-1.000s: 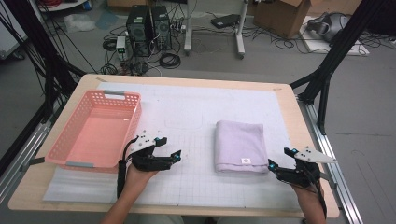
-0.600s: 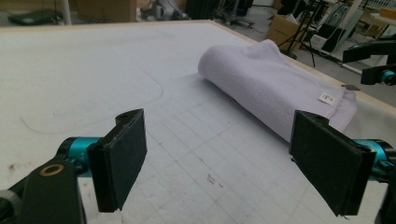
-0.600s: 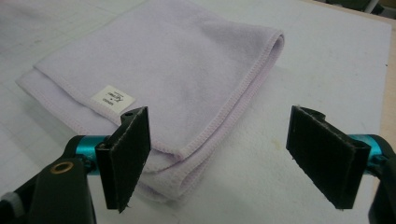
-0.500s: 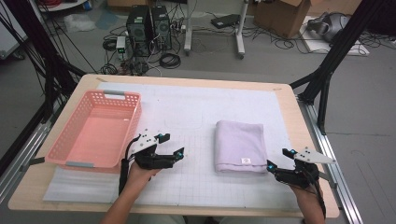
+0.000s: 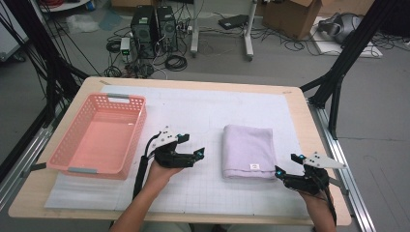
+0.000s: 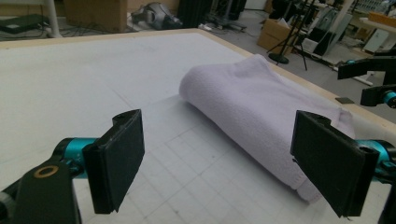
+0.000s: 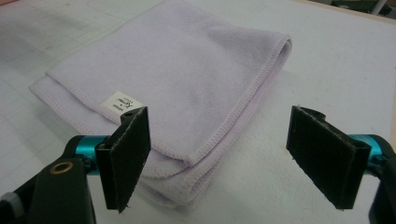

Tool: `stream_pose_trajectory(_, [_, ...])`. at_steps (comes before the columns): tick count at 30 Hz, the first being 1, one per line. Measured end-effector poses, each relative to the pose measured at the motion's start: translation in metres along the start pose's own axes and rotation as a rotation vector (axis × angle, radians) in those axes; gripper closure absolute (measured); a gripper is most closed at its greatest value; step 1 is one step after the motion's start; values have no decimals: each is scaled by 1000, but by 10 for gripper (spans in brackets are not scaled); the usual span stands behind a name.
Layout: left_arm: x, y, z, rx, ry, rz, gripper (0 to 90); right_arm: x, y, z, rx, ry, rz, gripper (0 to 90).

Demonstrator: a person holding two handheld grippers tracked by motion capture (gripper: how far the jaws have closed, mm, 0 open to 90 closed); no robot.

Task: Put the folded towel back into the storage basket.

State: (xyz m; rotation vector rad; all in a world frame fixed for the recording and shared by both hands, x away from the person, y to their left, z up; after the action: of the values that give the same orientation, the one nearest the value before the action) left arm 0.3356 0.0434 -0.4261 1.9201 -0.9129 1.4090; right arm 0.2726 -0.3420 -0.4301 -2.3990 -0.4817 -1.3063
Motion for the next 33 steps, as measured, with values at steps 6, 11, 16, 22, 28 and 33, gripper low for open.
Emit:
stream_pose_trajectory(6, [9, 4, 24, -31, -47, -15, 183, 0, -1, 2, 3, -9, -3, 206])
stream_pose_trajectory(11, [10, 5, 46, -39, -92, -34, 186, -1, 2, 0, 0, -8, 1, 206])
stream_pose_trajectory(16, [6, 9, 63, -46, -124, -69, 186, -1, 2, 1, 5, -8, 7, 206])
stream_pose_trajectory(22, [3, 14, 83, -47, -178, -83, 186, 0, 0, 2, 10, -11, -5, 206])
stream_pose_trajectory(28, [0, 22, 100, -63, -218, -98, 187, -1, 2, 2, 8, -15, -5, 206])
stream_pose_trajectory(33, [-1, 29, 109, -68, -245, -100, 188, -1, 2, 3, 9, -21, 0, 206])
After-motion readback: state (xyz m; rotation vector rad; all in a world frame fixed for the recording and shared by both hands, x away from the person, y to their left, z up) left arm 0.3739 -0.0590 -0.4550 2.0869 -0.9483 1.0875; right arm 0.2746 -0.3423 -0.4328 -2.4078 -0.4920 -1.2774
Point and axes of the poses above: each handheld gripper's, and its own axes: z roughly forward along the jaws, x roughly out of its top, y roughly to its right, the point moved 3 cm from there along z, roughly forward along the jaws, and after that the axes turned 10 degrees about z, right-handed, at the moved point
